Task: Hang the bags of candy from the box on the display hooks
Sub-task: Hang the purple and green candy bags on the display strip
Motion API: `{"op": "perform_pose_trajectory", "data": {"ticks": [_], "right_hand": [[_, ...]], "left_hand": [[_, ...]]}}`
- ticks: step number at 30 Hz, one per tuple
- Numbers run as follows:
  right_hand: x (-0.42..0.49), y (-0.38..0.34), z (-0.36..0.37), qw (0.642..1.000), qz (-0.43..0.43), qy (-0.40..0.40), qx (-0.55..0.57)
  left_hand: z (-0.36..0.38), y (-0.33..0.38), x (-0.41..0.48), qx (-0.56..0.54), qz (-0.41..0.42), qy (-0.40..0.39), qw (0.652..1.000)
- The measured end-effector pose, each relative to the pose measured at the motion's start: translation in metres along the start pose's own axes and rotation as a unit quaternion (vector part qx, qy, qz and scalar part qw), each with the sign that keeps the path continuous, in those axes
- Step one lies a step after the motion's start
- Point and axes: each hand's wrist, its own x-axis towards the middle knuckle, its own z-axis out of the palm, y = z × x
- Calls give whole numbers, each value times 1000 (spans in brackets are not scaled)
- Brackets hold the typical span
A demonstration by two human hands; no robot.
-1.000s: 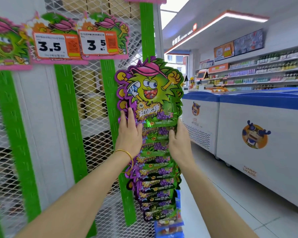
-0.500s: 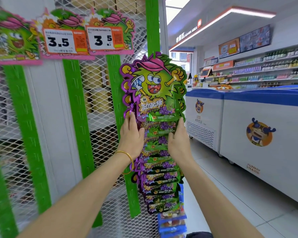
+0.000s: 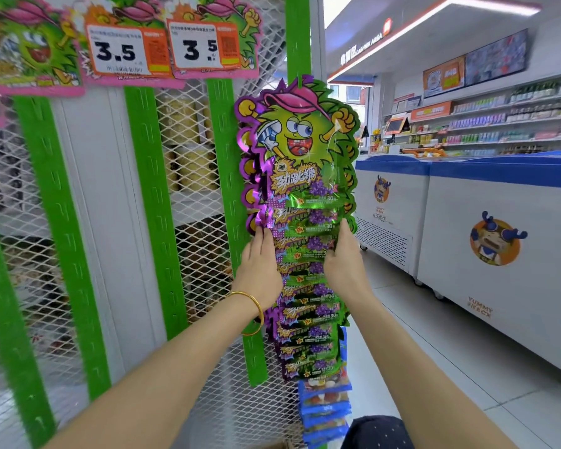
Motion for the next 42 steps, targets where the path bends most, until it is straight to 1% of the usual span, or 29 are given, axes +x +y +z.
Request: {"op": "perform_pose_trajectory", "data": {"ticks": [6, 9, 11, 13, 14, 16, 18, 21, 23, 25, 27, 29, 32, 34, 36, 38, 39, 41, 42], "right_hand": [[-3, 0, -2, 1000, -18, 9, 12], [-6, -2, -2, 1000, -21, 16, 16], [-11, -1, 2, 999, -24, 38, 11], [-22, 3, 10, 997, -50, 65, -16], [-31, 8, 17, 995, -73, 62, -34], [-53, 22, 37, 993, -112, 8, -48], [-77, 42, 60, 988, -126, -79, -38], [-110, 79, 103, 969, -88, -227, -34], [-129, 105, 137, 940, -39, -335, -55], [-149, 130, 171, 895, -5, -440, -73], [-169, 156, 204, 846, -15, -522, -112], [-189, 185, 234, 791, -39, -590, -159], [-211, 227, 266, 713, -67, -661, -223], [-216, 246, 277, 659, -117, -690, -274], [-216, 254, 283, 612, -158, -703, -327], [-217, 258, 288, 590, -192, -704, -346], [-218, 261, 289, 591, -208, -699, -345], [-213, 261, 289, 608, -229, -675, -350], [-208, 258, 288, 605, -243, -668, -358]], "left_hand": [[6, 1, -5, -44, -2, -24, 999], [7, 0, -7, -87, -12, -19, 996], [7, -1, -11, -100, -3, -9, 995], [8, -8, -19, -103, 11, 6, 995], [9, -14, -26, -106, 14, 11, 994], [17, -33, -44, -107, 14, 10, 994], [28, -60, -71, -103, 11, -16, 994], [49, -115, -120, -103, -26, -99, 989], [62, -154, -155, -109, -89, -165, 976], [73, -191, -185, -114, -152, -214, 958], [82, -225, -211, -96, -199, -240, 945], [89, -252, -229, -67, -227, -262, 936], [101, -272, -235, -29, -241, -294, 925], [109, -277, -230, -39, -240, -290, 926], [114, -280, -227, -36, -228, -286, 930], [120, -281, -229, -31, -210, -295, 931], [122, -281, -230, -32, -208, -299, 931], [125, -277, -231, -40, -211, -300, 929], [125, -275, -231, -49, -211, -298, 930]]}}
